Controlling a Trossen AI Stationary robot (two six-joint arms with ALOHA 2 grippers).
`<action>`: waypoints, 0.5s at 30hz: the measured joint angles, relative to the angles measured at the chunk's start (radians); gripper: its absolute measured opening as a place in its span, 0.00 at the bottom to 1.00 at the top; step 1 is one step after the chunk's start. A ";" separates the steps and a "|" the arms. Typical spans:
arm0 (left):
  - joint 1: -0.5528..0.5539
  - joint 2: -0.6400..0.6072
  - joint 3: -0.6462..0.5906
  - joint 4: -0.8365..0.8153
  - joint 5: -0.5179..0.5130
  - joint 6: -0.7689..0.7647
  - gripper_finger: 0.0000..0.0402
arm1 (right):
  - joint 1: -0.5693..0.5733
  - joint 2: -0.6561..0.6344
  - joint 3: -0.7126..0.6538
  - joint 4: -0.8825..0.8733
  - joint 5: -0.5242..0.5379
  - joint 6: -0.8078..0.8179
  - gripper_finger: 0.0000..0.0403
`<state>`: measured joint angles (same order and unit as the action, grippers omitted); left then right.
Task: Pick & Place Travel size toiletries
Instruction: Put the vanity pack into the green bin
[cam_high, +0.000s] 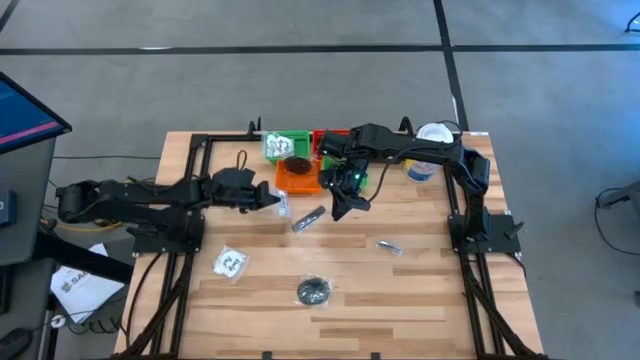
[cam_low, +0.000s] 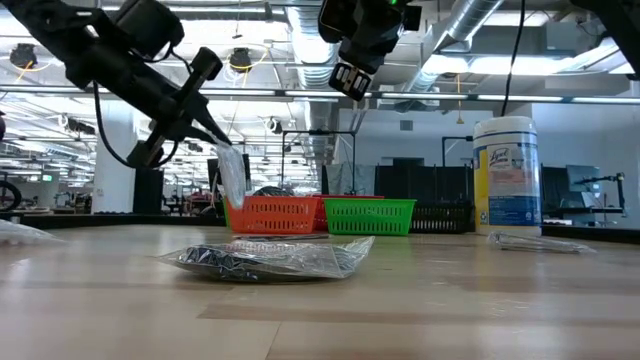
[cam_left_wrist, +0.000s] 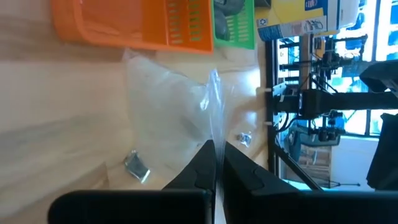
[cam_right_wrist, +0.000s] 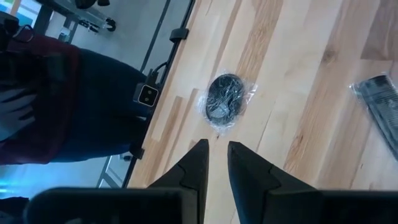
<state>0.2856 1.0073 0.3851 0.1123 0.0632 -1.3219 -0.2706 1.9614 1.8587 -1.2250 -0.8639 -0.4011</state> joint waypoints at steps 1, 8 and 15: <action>0.022 0.000 0.000 0.000 0.023 0.013 0.00 | -0.005 0.000 0.000 0.003 0.000 0.000 0.13; 0.189 0.000 0.000 0.003 0.192 0.107 0.00 | -0.054 0.000 0.000 0.057 0.001 0.033 0.13; 0.379 0.003 0.001 0.012 0.366 0.200 0.00 | -0.117 0.000 0.000 0.152 0.001 0.112 0.13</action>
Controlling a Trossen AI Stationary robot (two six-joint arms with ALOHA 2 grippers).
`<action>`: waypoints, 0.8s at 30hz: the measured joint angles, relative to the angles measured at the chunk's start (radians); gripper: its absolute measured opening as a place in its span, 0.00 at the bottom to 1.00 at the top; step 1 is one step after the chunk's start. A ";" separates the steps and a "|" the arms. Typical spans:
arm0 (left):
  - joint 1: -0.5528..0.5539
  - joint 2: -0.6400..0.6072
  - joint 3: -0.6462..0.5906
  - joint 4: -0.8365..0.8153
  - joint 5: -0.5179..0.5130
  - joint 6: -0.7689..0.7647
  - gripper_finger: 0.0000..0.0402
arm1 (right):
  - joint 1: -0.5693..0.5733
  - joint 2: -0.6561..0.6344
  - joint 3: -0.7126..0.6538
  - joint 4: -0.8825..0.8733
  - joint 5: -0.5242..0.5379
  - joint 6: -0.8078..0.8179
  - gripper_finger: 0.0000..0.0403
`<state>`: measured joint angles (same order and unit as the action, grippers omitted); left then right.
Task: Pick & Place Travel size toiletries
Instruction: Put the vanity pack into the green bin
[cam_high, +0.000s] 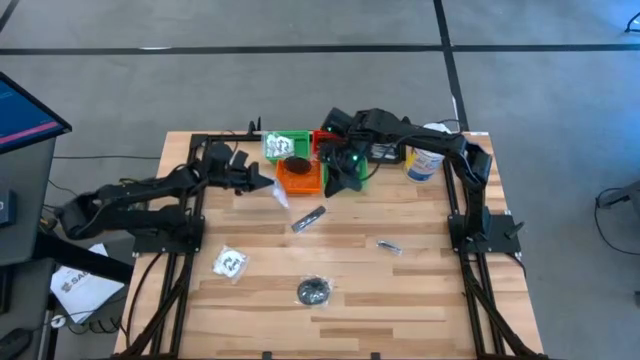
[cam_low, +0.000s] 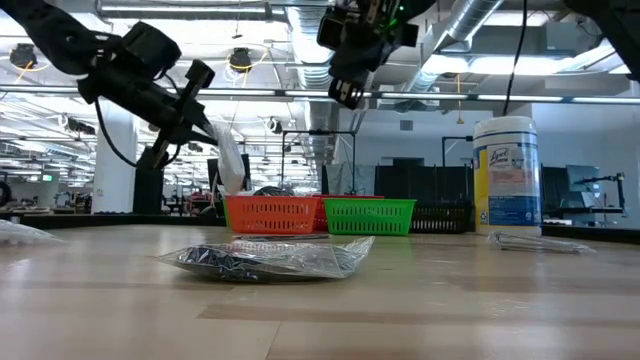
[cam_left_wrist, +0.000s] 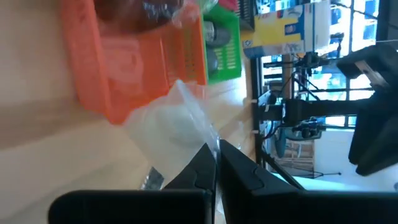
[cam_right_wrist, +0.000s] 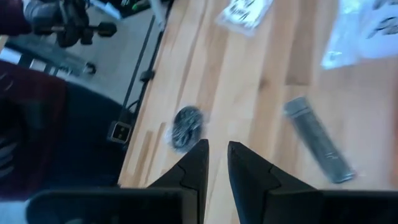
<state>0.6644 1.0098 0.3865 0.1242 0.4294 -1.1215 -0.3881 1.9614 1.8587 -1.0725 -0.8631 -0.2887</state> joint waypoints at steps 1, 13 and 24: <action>0.025 0.002 0.003 -0.001 0.024 0.016 0.00 | -0.009 0.000 0.000 0.016 0.000 0.010 0.13; 0.224 0.291 0.292 0.001 0.287 0.241 0.00 | -0.096 0.000 0.000 0.255 0.000 0.181 0.13; 0.353 0.597 0.606 0.006 0.428 0.299 0.00 | -0.139 0.000 0.000 0.289 0.000 0.203 0.13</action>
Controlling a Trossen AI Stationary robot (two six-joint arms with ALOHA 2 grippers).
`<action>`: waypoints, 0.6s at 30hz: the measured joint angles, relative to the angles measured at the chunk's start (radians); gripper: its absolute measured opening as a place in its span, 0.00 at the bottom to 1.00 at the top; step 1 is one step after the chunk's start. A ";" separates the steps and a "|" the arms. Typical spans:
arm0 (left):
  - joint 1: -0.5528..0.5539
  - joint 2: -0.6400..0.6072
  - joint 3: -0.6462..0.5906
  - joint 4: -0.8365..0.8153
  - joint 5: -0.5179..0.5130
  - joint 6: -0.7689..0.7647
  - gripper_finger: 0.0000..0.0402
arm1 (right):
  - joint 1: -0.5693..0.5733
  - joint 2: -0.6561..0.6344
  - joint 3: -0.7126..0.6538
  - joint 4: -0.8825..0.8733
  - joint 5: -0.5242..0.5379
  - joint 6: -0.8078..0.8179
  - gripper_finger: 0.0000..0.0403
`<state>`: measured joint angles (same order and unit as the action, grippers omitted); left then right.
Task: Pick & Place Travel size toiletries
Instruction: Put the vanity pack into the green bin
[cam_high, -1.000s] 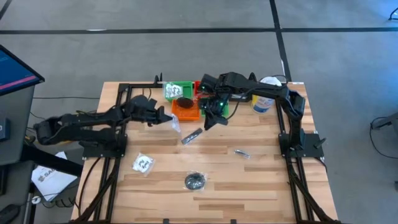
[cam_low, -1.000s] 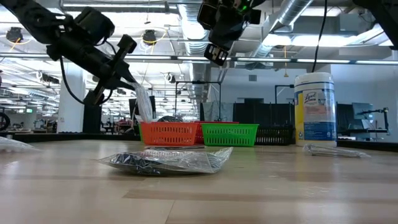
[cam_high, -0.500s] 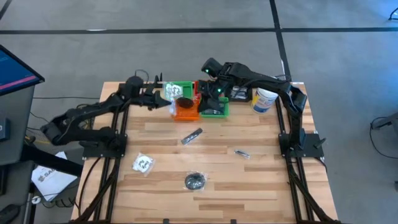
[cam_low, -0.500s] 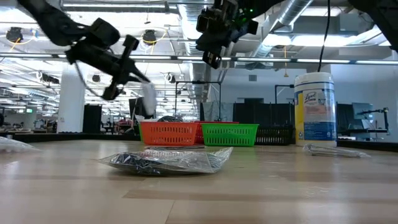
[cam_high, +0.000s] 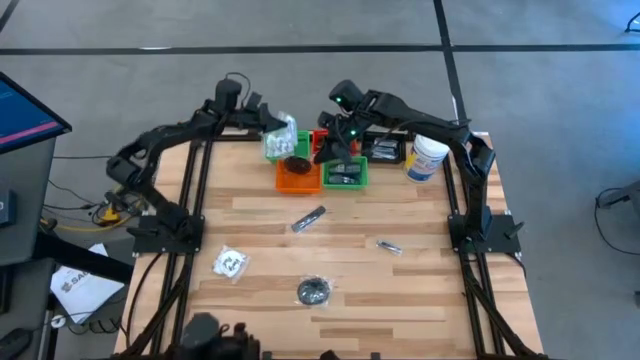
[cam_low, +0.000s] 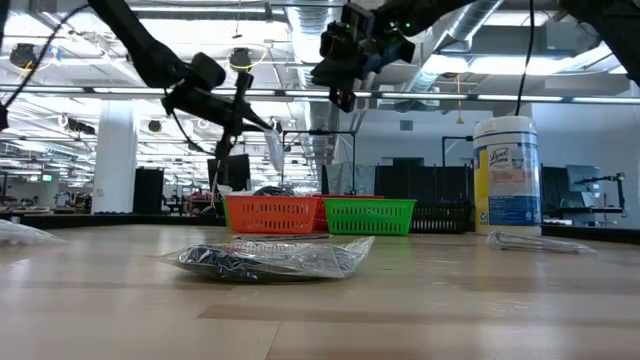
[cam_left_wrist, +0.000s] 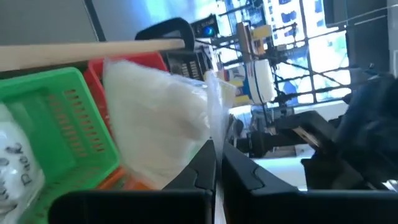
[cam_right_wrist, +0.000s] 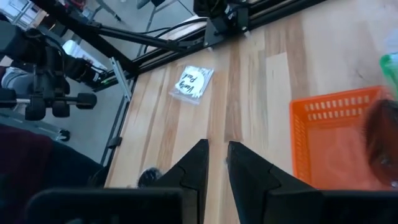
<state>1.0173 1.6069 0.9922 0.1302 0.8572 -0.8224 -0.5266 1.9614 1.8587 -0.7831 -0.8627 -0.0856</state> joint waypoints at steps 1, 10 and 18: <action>0.001 0.026 0.016 0.000 0.014 0.000 0.00 | -0.001 0.000 0.000 0.001 0.000 0.000 0.13; -0.006 0.196 0.113 -0.006 0.066 0.011 0.00 | 0.001 0.000 0.000 0.007 0.000 0.000 0.13; 0.012 0.203 0.120 -0.064 0.055 0.056 0.00 | 0.003 0.000 0.000 -0.003 0.000 0.008 0.13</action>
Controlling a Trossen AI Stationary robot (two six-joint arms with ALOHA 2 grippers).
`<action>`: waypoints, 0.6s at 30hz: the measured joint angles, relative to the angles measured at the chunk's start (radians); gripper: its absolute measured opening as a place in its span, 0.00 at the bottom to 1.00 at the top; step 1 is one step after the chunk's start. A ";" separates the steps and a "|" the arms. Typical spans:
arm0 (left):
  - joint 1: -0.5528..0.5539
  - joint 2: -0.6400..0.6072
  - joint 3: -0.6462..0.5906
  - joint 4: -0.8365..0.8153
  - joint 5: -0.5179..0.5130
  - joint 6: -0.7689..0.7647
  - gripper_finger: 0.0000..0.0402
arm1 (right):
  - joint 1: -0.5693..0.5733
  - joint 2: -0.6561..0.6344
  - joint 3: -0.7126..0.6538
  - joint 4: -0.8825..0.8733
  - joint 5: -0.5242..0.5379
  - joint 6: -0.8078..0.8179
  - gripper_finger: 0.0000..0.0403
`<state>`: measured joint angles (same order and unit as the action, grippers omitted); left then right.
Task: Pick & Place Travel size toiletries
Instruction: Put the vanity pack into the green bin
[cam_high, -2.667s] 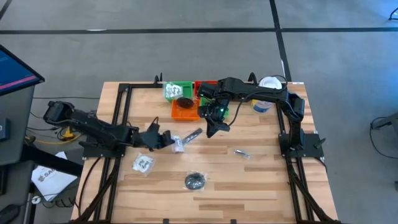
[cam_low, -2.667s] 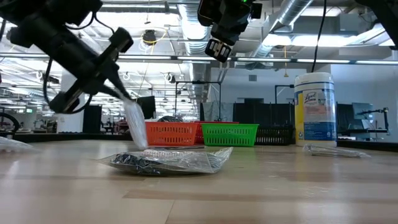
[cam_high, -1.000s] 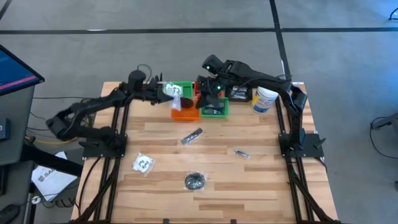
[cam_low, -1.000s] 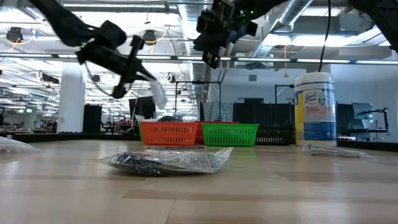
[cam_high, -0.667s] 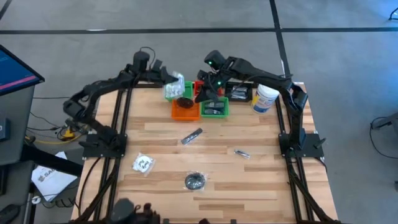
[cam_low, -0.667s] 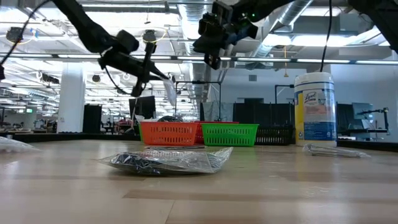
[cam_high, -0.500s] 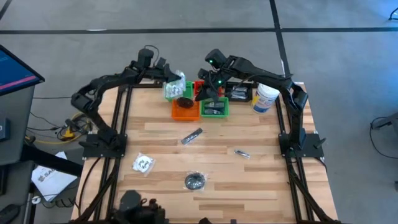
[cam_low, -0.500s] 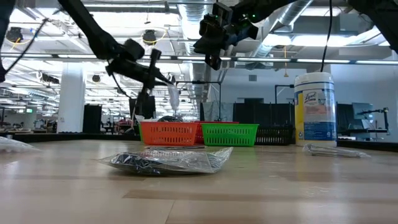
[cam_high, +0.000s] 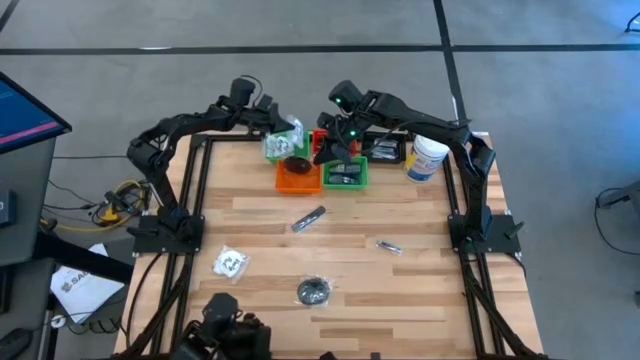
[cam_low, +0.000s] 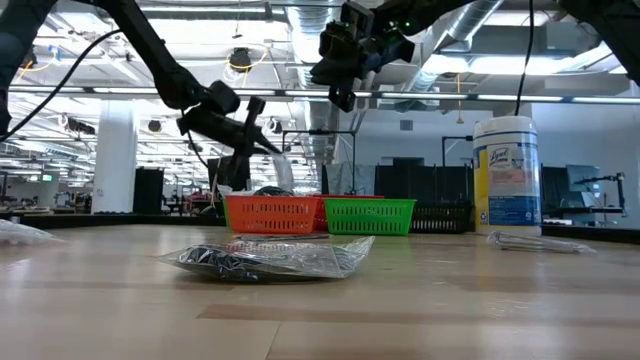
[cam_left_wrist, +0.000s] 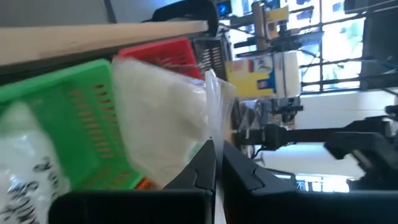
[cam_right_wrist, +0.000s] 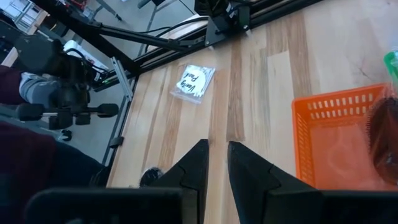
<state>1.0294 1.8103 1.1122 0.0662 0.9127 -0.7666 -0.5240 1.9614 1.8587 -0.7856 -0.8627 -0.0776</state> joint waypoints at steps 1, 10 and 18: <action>-0.001 0.000 0.000 -0.018 -0.003 0.015 0.00 | 0.000 0.000 0.000 0.001 0.000 0.000 0.13; -0.018 0.000 0.000 -0.167 -0.145 0.128 0.00 | 0.000 0.000 0.000 0.016 0.000 0.000 0.13; -0.021 0.000 -0.001 -0.303 -0.270 0.235 0.00 | 0.000 0.000 0.000 0.016 0.000 0.000 0.13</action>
<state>1.0084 1.8099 1.1114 -0.2364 0.6426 -0.5318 -0.5240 1.9614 1.8587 -0.7696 -0.8627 -0.0772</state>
